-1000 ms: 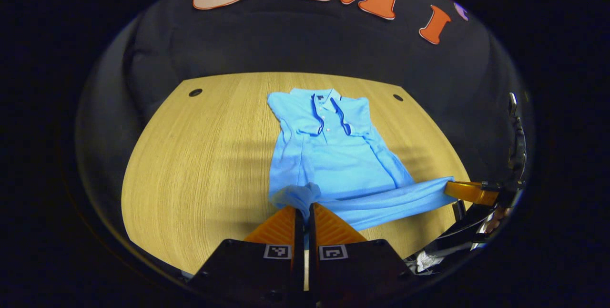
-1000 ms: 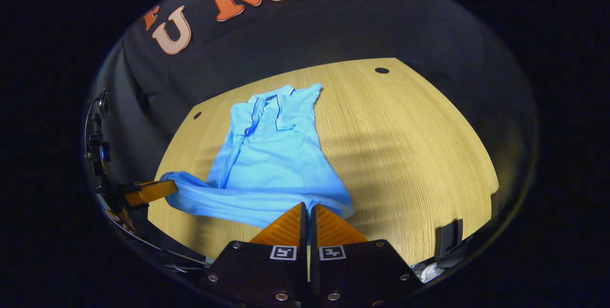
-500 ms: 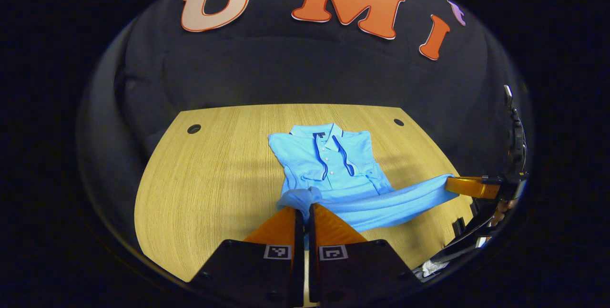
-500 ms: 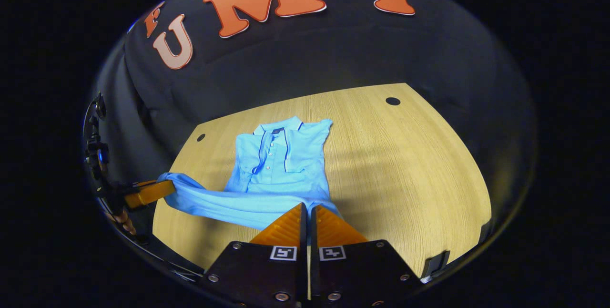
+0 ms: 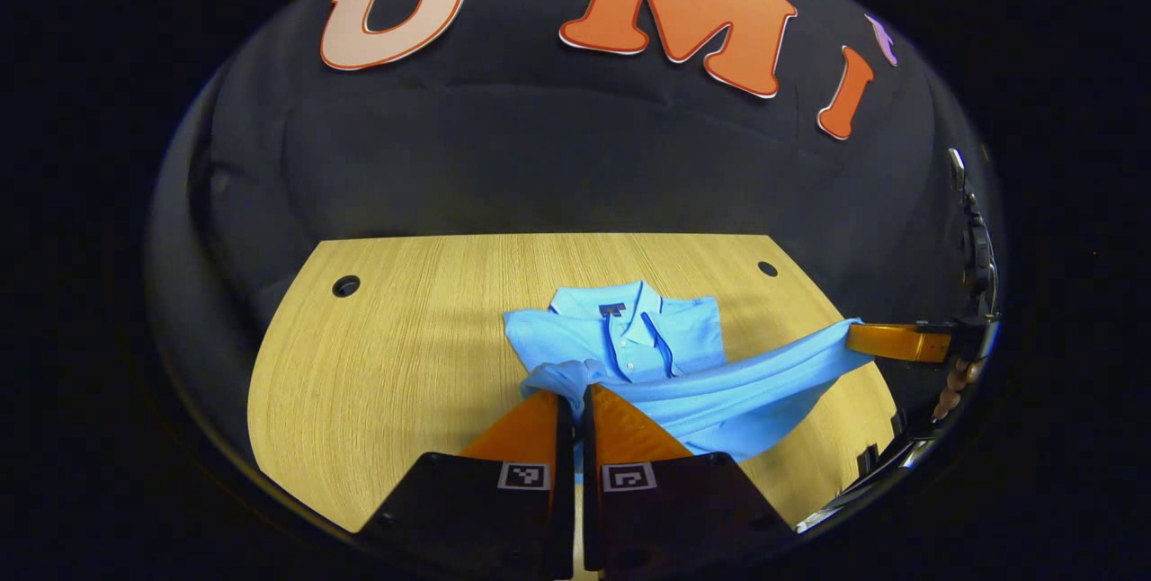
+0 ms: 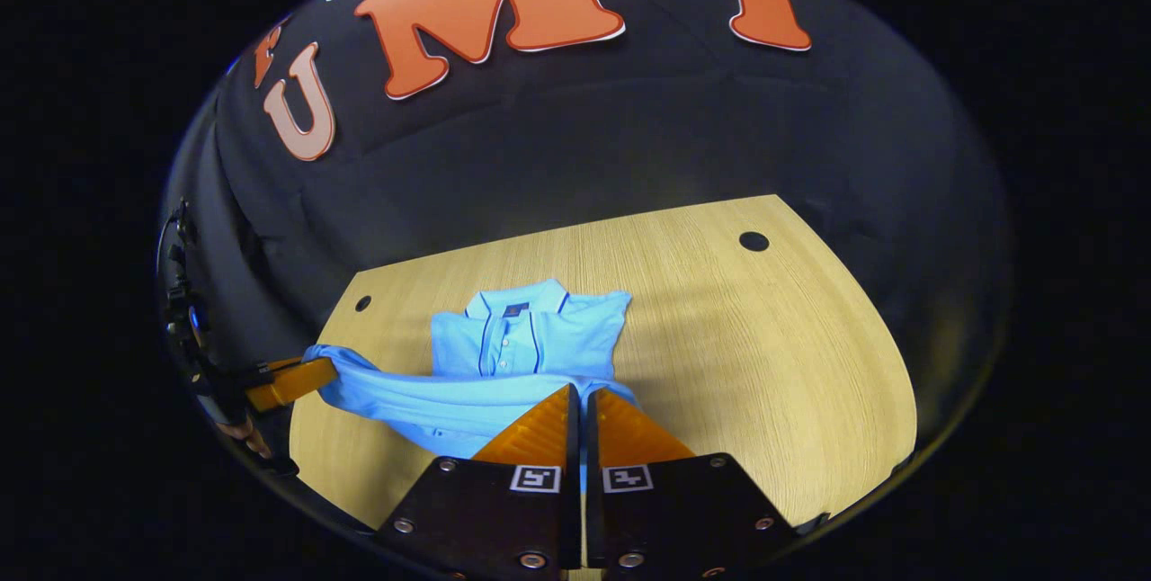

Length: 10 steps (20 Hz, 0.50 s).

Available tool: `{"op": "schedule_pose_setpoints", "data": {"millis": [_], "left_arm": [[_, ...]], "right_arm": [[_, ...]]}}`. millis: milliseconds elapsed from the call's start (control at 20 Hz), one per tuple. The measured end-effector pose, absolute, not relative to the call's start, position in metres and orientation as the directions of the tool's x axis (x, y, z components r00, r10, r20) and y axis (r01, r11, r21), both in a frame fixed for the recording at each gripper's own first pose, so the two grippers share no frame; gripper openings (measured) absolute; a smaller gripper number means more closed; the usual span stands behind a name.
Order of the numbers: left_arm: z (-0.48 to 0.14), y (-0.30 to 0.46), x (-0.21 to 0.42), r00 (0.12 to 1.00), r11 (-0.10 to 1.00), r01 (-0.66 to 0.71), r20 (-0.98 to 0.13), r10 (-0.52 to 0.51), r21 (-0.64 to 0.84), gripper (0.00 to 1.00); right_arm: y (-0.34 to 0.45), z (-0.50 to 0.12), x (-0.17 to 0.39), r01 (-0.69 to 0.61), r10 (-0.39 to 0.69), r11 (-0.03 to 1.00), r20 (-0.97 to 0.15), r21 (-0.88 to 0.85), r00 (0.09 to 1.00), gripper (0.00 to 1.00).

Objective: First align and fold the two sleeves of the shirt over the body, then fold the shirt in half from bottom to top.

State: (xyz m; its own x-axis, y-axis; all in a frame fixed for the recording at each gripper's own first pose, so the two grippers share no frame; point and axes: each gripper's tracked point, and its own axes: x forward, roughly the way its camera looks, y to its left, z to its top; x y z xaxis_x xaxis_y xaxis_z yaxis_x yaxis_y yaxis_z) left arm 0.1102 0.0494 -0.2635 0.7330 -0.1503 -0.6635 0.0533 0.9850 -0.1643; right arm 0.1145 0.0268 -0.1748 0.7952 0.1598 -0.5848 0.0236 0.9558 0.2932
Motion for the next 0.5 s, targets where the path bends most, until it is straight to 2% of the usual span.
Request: {"op": "schedule_pose_setpoints", "data": {"millis": [500], "left_arm": [[-0.305,0.07,0.218,0.73,0.988,0.062,-0.668,-0.143,-0.143,0.07]], "right_arm": [[0.027,-0.19,0.225,0.042,0.14,0.959,-0.598,0.281,0.789,0.03]]}}
